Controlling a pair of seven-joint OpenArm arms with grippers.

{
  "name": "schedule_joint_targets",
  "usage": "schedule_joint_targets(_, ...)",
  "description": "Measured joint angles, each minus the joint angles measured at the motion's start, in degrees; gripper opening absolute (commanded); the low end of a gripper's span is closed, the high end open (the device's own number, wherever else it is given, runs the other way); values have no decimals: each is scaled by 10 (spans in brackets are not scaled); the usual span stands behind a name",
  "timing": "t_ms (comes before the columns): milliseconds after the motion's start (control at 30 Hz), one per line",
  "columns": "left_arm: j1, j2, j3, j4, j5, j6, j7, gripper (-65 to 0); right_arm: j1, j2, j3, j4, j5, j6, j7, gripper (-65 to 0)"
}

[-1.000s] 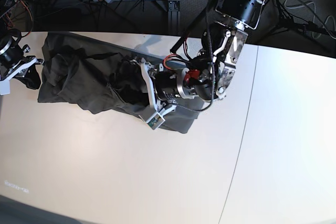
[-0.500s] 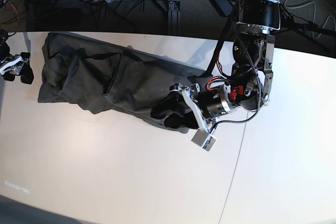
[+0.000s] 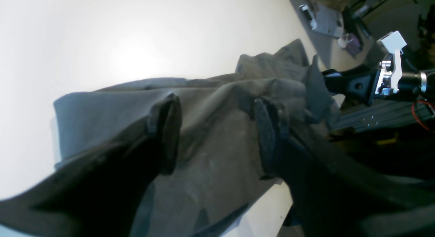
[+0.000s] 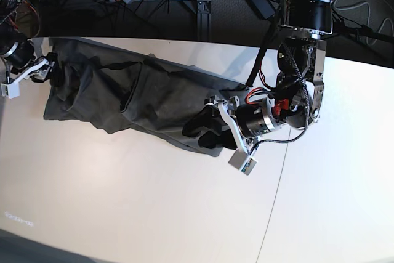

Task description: Fold the T-shirt properly

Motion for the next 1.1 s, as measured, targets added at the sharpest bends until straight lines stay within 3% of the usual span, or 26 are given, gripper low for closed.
schedule_joint_targets(267, -1, -7, 0, 0, 13, 0, 0, -275, 6, -32, -11, 0, 4, 0, 16, -203)
schedule_joint_targets(467, -1, -29, 0, 0, 13, 0, -2, -275, 6, -33, -11, -1, 4, 0, 14, -203)
schedule_joint_targets(733, 0, -37, 0, 0, 13, 0, -2, -275, 3, 7, 21, -4, 52, 1, -62, -205)
schedule_joint_targets(867, 0, -36, 1, 0, 12, 0, -2, -275, 3, 43, 26, -2, 68, 1, -67, -205)
schedule_joint_targets(1033, 0, -36, 1, 0, 12, 0, -2, -275, 4, 57, 26, 3, 100, 1, -71, -210)
schedule_joint_targets(1067, 0, -36, 0, 0, 13, 0, -2, -275, 4, 57, 26, 8, 105, 1, -71, -248)
schedule_joint_targets(1100, 0, -36, 0, 0, 13, 0, -2, -275, 4, 57, 26, 14, 113, 1, -72, -330)
